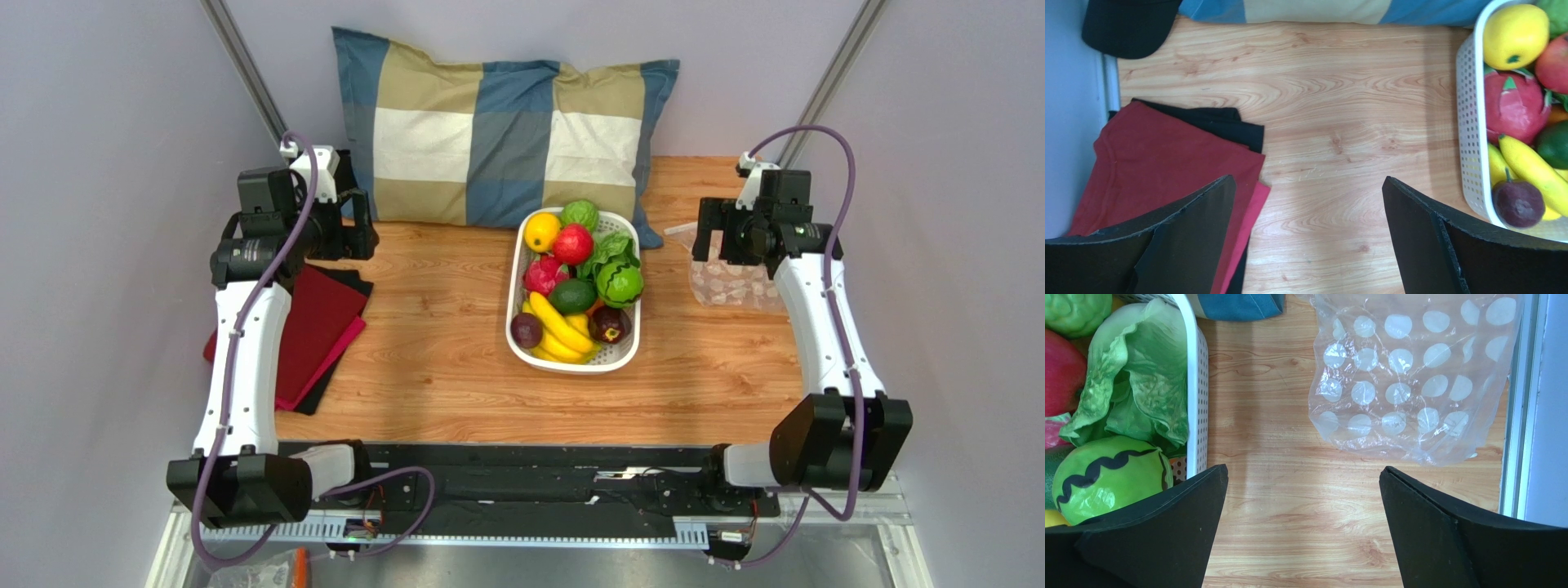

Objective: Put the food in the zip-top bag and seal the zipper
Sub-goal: Pick up the zipper food storage bag at the center of the board.

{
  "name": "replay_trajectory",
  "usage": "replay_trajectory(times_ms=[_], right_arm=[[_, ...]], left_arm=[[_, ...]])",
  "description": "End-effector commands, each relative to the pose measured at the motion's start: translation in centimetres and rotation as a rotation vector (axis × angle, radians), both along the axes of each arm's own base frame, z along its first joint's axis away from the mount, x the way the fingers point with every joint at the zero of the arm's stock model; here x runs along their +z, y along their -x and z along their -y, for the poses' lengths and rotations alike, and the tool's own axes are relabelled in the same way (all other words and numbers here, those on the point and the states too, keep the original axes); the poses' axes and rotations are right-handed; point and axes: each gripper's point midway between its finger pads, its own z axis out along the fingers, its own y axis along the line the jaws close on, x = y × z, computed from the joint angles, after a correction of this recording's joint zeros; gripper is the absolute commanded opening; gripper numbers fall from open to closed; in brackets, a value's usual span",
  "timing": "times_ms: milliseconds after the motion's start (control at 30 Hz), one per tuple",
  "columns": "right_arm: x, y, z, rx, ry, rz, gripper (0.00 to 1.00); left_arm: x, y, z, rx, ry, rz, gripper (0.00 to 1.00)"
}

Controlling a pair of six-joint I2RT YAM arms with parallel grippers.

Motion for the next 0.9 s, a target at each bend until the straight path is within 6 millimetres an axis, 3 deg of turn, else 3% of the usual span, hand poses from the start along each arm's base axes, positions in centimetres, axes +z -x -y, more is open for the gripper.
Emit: replay_trajectory(times_ms=[0, 67, 133, 167, 200, 300, 333, 367, 400, 433, 500, 533, 633, 667, 867], right_arm=[[1.1, -1.3, 0.5, 0.050, -0.016, -0.029, 1.00], [2.1, -2.3, 1.3, 0.039, -0.012, -0.010, 1.00], [1.5, -3.2, 2.1, 0.031, 0.003, -0.041, 1.00], [2.5, -4.0, 2.5, 0.027, 0.020, -0.021, 1.00], [1.4, -4.7, 3.2, 0.016, 0.021, -0.051, 1.00], [1.6, -6.6, 4.2, 0.012, 0.005, -0.052, 1.00], [0.0, -7.6, 4.4, 0.018, -0.011, -0.094, 1.00], [-0.3, -8.1, 4.6, 0.018, -0.012, -0.106, 1.00], [0.2, -8.9, 4.9, 0.014, -0.008, -0.099, 1.00], [-1.8, -9.7, 5.2, 0.009, -0.008, -0.147, 1.00], [-2.4, -10.8, 5.5, 0.009, -0.006, -0.160, 1.00], [-3.9, -11.3, 5.6, 0.011, -0.011, -0.192, 1.00], [-5.4, -12.6, 6.0, 0.012, -0.004, -0.210, 1.00], [-7.2, -13.0, 6.1, 0.013, -0.008, -0.244, 1.00], [-11.4, -13.8, 6.5, 0.032, -0.005, -0.318, 0.97]], left_arm=[[1.7, -0.8, -1.6, 0.098, -0.019, 0.010, 0.99], [1.8, -1.0, -1.6, 0.102, -0.019, 0.008, 0.99], [2.0, -1.2, -1.5, 0.107, -0.007, 0.017, 0.99], [2.1, -1.3, -1.6, 0.110, -0.008, 0.026, 0.99], [2.1, -1.3, -1.6, 0.111, -0.007, 0.029, 0.99], [2.6, -1.4, -1.2, 0.071, -0.014, 0.060, 0.99], [2.7, -1.4, -0.8, 0.051, -0.005, 0.064, 0.99], [2.6, -1.4, -0.7, 0.042, -0.007, 0.062, 0.99], [2.5, -1.4, -0.6, 0.033, -0.003, 0.061, 0.99], [2.4, -1.5, -0.5, 0.027, -0.002, 0.059, 0.99], [2.1, -1.6, -0.5, 0.023, -0.005, 0.052, 0.99], [2.0, -1.7, -0.5, 0.025, -0.010, 0.052, 0.99], [1.5, -1.9, -0.6, 0.025, -0.014, 0.039, 0.99], [1.4, -1.8, -0.6, 0.025, -0.015, 0.037, 0.99], [0.5, -2.0, -0.4, 0.014, -0.008, 0.015, 0.99]])
